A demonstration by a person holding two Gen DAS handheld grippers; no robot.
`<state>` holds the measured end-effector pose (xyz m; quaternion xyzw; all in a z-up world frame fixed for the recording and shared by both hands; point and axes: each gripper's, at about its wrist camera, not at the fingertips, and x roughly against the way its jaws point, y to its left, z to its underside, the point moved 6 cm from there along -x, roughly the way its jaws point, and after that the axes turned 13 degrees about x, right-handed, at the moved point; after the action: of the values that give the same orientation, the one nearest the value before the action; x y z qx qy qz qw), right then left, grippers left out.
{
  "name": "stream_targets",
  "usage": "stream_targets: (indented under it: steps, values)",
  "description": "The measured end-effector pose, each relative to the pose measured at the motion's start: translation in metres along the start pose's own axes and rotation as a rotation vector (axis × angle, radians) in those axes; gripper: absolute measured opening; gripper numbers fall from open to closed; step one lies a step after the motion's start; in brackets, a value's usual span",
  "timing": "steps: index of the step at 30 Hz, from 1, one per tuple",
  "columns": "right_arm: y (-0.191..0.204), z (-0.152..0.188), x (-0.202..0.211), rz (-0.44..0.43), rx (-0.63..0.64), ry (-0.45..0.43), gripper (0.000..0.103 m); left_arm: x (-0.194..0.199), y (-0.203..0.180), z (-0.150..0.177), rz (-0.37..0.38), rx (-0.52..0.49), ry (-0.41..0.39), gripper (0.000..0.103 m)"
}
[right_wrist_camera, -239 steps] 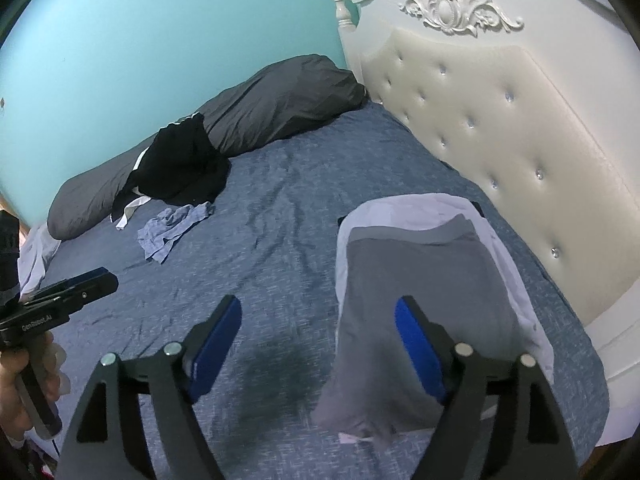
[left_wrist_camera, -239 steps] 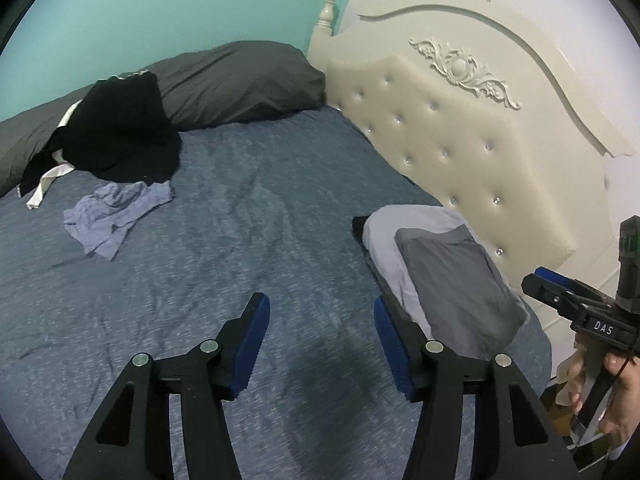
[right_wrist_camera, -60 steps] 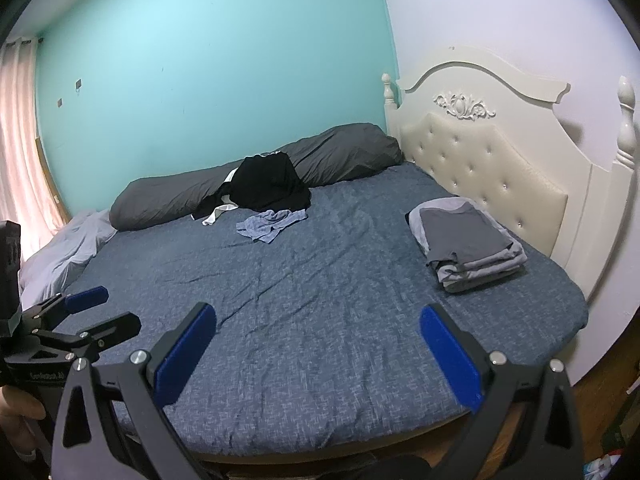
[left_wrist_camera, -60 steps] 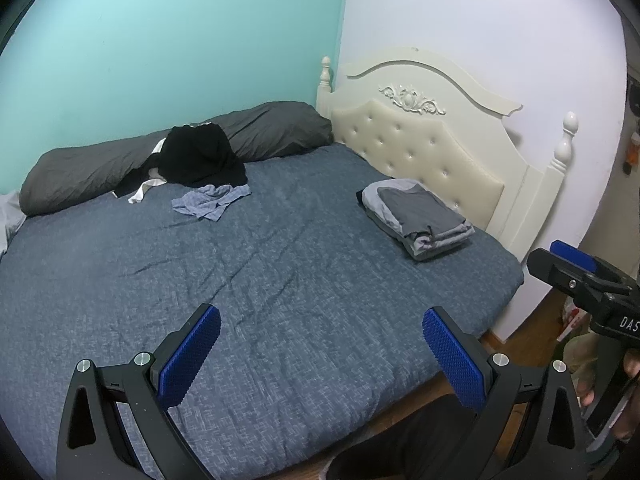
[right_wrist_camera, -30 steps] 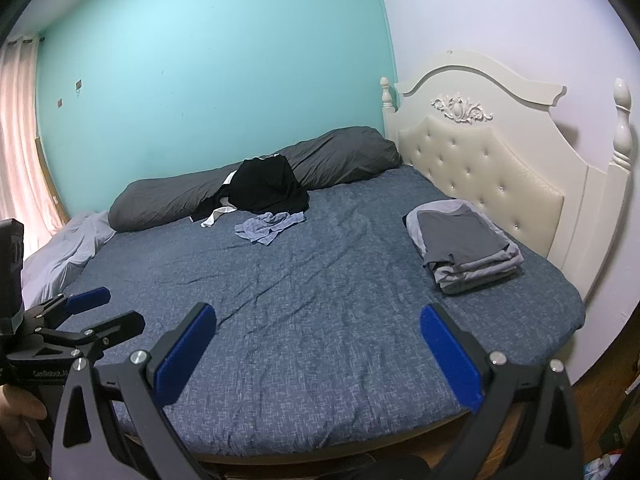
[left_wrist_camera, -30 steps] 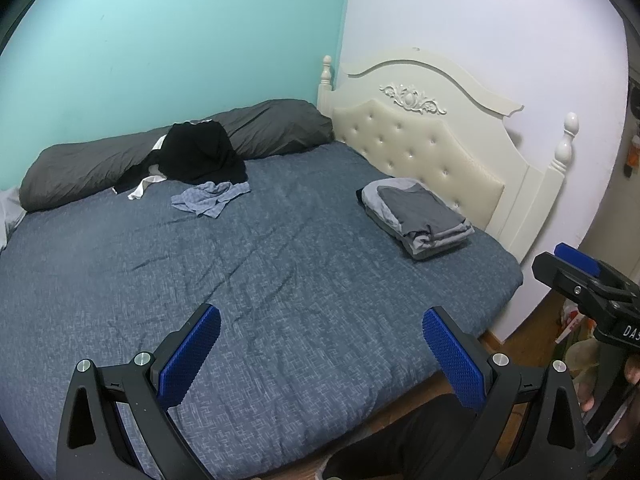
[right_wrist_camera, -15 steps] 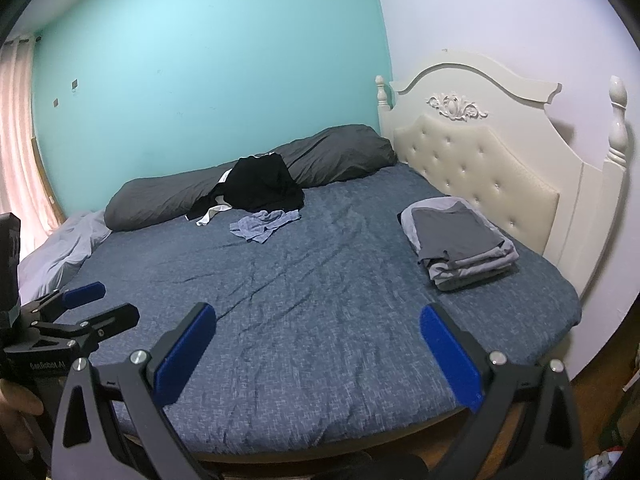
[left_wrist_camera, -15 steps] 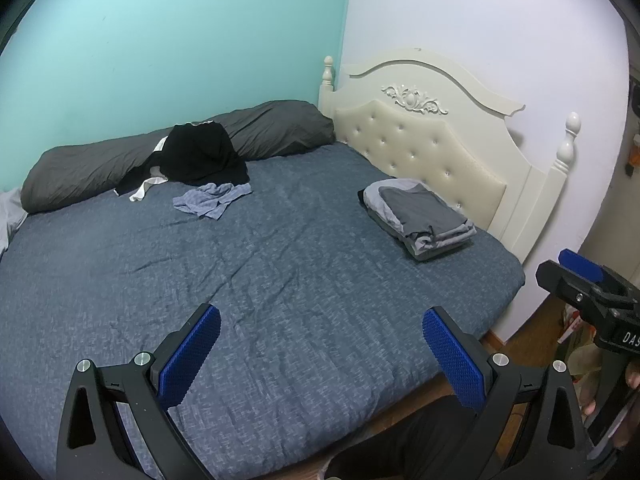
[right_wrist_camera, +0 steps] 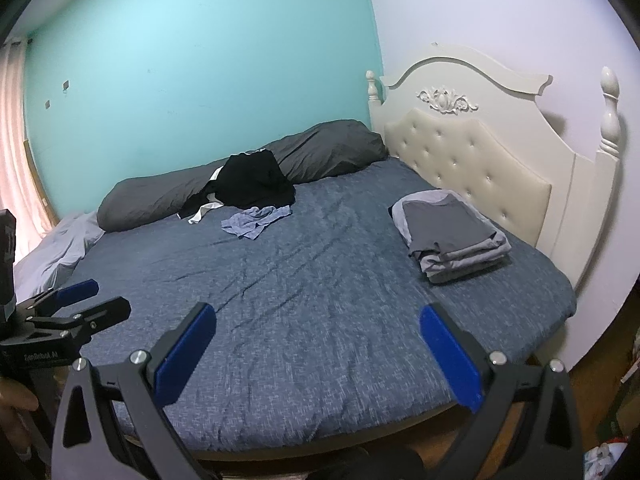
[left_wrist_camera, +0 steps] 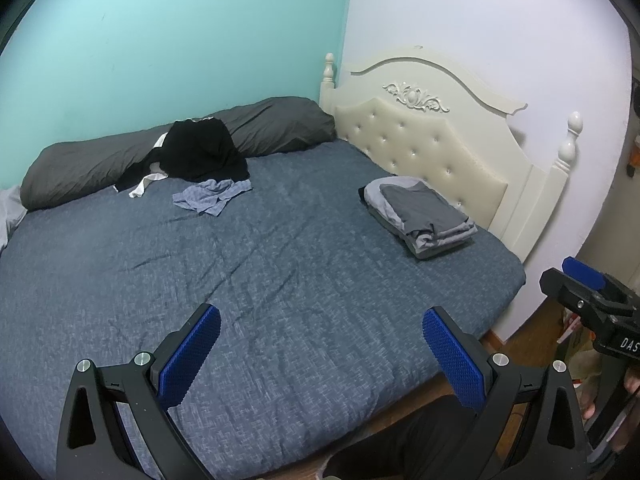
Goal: Fold clothes
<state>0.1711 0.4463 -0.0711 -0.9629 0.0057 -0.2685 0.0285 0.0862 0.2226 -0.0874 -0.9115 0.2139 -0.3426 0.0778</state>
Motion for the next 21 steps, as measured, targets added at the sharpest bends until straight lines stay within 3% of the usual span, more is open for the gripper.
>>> stream_targets:
  steps: [21]
  values:
    - [-0.010,0.013,-0.003,0.018,-0.032,0.026,0.103,-0.013,-0.007,0.007,0.004,-0.012,0.024,0.103]
